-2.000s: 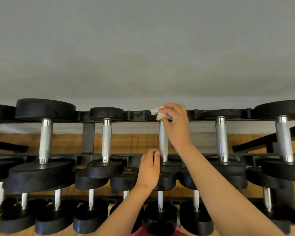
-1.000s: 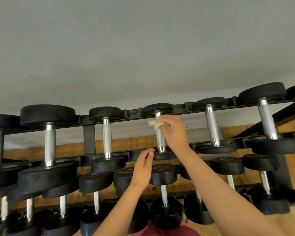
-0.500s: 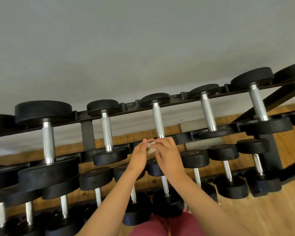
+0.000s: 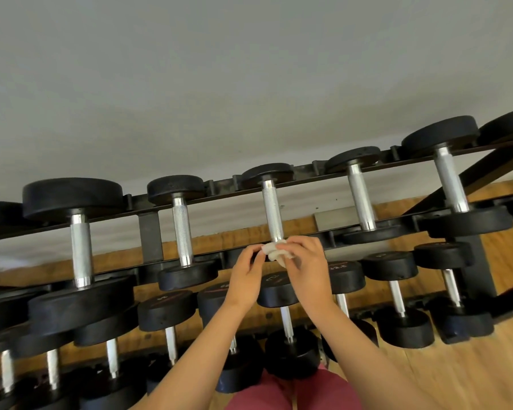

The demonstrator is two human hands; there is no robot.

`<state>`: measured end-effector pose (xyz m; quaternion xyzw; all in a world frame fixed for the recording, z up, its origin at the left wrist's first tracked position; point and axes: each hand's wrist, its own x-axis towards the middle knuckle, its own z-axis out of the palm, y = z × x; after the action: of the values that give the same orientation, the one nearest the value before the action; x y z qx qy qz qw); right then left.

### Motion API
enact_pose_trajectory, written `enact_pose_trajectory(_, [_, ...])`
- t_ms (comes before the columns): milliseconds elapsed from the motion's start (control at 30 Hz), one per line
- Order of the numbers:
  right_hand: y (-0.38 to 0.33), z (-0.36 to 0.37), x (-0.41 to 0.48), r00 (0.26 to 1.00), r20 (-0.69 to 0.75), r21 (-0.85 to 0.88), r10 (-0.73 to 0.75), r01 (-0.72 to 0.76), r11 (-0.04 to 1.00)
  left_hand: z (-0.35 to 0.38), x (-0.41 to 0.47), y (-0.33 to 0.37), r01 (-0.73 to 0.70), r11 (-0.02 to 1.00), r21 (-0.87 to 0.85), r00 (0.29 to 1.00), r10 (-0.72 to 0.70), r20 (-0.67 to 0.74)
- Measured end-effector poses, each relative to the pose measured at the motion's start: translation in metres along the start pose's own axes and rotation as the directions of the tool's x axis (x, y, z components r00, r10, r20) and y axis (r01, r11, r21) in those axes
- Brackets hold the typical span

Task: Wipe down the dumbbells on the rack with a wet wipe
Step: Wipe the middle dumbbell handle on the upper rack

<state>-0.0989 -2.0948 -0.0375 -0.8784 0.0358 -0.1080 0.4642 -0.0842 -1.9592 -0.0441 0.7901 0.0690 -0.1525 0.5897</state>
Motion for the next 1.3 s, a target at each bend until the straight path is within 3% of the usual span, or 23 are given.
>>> enact_pose_trajectory(200, [0.022,-0.008,0.003,0.963,-0.074,0.167,0.259,-0.244,0.955,0.008,-0.004,-0.001,-0.014,0.998,0.060,0.998,0.018,-0.064])
enact_pose_trajectory(333, [0.035,-0.008,0.001,0.877,-0.108,0.339,0.468,-0.410,0.847,0.009,-0.004,0.000,0.011,0.999,0.051,0.997,-0.007,-0.075])
enact_pose_trajectory(467, [0.041,-0.001,-0.003,0.812,-0.044,0.355,0.582,-0.532,0.769,0.009,-0.005,0.000,0.016,0.999,0.041,0.997,-0.013,-0.075])
enact_pose_trajectory(533, [0.035,-0.004,-0.005,0.828,-0.061,0.376,0.558,-0.499,0.781,0.009,-0.005,0.001,0.028,0.999,0.021,0.997,-0.027,-0.075])
enact_pose_trajectory(633, [0.021,-0.013,-0.010,0.913,-0.066,0.379,0.403,-0.351,0.856,0.007,-0.005,0.005,0.032,0.999,-0.039,0.996,-0.035,-0.076])
enact_pose_trajectory(733, [0.010,-0.012,-0.011,0.984,-0.030,0.167,0.174,-0.167,0.972,0.004,-0.009,0.004,0.042,0.988,-0.147,0.992,-0.060,-0.115])
enact_pose_trajectory(867, [-0.001,-0.005,-0.002,0.997,0.051,-0.085,-0.051,0.055,0.995,0.003,-0.026,-0.001,0.023,0.965,-0.262,0.983,-0.069,-0.168])
enact_pose_trajectory(1033, [-0.021,0.003,0.005,0.976,0.215,-0.007,-0.035,0.037,0.999,-0.002,-0.038,-0.001,-0.046,0.935,-0.351,0.973,-0.037,-0.226])
enact_pose_trajectory(1167, [-0.030,0.004,0.007,0.914,0.406,0.082,0.000,-0.036,0.996,-0.008,-0.035,0.005,-0.072,0.955,-0.289,0.984,0.020,-0.179])
enact_pose_trajectory(1300, [-0.023,-0.004,0.005,0.917,0.398,0.091,-0.032,-0.005,0.996,-0.006,-0.024,0.003,-0.086,0.987,-0.135,0.978,0.058,-0.198])
